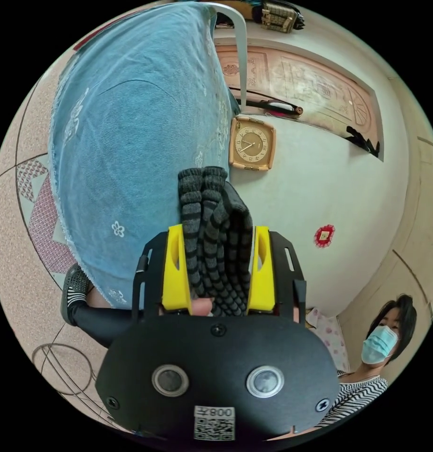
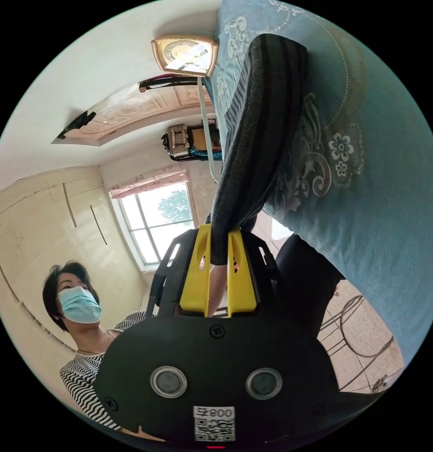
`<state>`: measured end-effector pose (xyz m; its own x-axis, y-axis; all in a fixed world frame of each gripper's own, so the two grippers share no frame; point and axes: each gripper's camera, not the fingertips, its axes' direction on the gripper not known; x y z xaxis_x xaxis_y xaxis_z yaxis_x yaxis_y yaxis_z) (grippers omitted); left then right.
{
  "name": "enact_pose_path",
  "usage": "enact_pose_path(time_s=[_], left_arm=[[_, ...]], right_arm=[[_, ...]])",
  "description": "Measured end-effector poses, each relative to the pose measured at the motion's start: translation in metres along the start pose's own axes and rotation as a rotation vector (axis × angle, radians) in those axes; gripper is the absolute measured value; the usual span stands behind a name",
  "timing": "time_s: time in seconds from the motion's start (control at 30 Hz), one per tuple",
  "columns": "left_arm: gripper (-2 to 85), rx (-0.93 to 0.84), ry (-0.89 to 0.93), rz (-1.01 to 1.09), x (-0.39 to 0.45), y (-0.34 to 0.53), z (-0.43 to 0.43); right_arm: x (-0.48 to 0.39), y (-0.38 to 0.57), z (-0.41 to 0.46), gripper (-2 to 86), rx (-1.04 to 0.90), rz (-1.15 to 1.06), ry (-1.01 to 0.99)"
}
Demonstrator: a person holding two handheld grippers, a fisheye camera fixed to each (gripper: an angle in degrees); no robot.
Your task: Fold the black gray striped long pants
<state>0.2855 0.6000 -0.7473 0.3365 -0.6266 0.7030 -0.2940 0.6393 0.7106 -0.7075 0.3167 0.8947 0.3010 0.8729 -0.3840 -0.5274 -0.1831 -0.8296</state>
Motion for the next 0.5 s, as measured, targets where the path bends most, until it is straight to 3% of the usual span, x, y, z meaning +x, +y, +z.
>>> enact_pose_path(time_s=[0.23,0.5], left_arm=[[10.3,-0.039,-0.052,0.021,0.038,-0.015,0.011],[9.0,-0.076,-0.064,0.142,0.133,-0.021,0.031]], right_arm=[[0.052,0.013,-0.014,5.9,-0.001,0.031,0.015],[0.078,0.032,-0.048,5.6,0.046,-0.039,0.043]])
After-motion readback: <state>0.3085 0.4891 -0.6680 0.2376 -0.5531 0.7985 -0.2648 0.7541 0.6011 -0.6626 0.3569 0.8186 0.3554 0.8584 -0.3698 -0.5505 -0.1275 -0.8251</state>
